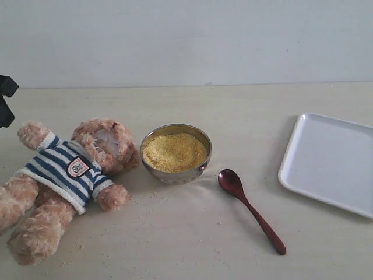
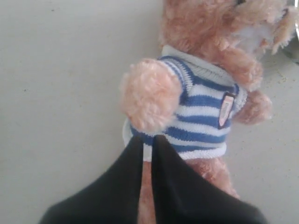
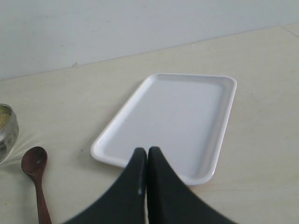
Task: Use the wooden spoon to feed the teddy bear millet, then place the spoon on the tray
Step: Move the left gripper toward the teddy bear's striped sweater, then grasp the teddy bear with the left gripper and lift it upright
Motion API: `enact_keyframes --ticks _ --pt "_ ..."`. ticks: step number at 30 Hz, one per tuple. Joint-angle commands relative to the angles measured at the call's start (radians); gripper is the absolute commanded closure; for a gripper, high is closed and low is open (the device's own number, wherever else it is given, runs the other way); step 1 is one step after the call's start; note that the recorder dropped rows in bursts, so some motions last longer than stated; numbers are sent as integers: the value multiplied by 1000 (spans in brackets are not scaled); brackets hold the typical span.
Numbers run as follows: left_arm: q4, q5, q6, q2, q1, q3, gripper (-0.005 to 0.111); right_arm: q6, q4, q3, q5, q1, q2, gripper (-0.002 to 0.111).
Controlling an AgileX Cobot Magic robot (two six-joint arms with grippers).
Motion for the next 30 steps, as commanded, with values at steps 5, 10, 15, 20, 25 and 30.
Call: enact_keyframes --ticks 5,10,15,20,25,30 --pt "-216 -57 214 11 -2 21 33 2 -1 -1 -5 1 -4 108" --pt "-314 -126 201 17 -2 21 -3 2 -1 -1 -5 1 -4 108" --pt "-176 -85 203 17 -2 21 -3 2 -1 -1 -5 1 -4 108" --pt "-109 -150 202 52 -2 125 -3 2 -1 -1 -5 1 -4 108" --pt "-260 -229 331 151 -2 183 -3 2 -1 -1 -5 1 -4 108" --pt "-316 -230 375 268 -2 183 -3 2 -1 -1 -5 1 -4 108"
